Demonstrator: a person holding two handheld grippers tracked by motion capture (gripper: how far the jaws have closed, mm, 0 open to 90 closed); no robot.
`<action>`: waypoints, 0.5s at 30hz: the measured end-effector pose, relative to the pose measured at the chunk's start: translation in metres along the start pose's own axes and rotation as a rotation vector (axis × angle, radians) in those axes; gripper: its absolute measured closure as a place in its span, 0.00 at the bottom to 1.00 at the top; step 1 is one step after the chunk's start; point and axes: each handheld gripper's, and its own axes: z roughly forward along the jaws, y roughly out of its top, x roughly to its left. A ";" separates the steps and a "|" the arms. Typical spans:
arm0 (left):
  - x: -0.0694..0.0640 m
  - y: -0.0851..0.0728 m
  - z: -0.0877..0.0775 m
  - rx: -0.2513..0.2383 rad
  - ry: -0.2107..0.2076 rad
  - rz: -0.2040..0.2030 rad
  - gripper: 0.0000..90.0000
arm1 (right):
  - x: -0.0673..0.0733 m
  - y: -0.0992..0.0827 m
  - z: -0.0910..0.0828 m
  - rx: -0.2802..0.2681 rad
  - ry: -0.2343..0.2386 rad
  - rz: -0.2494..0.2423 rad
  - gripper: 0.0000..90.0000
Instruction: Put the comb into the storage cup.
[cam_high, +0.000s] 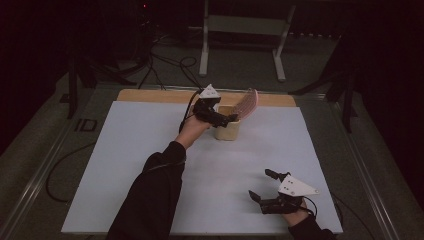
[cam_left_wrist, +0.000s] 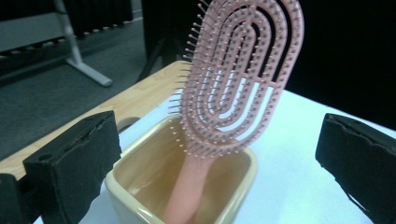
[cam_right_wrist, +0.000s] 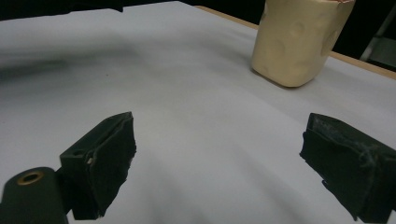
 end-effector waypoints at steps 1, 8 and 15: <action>0.000 0.000 -0.002 0.000 0.006 0.004 0.00 | 0.000 0.000 0.000 0.000 0.000 0.000 0.11; -0.002 -0.002 -0.010 0.014 -0.034 0.017 0.00 | 0.000 0.000 0.000 0.000 0.002 0.000 0.11; -0.002 -0.002 -0.018 0.061 -0.083 0.024 0.00 | 0.000 0.000 0.001 0.003 0.002 -0.002 0.11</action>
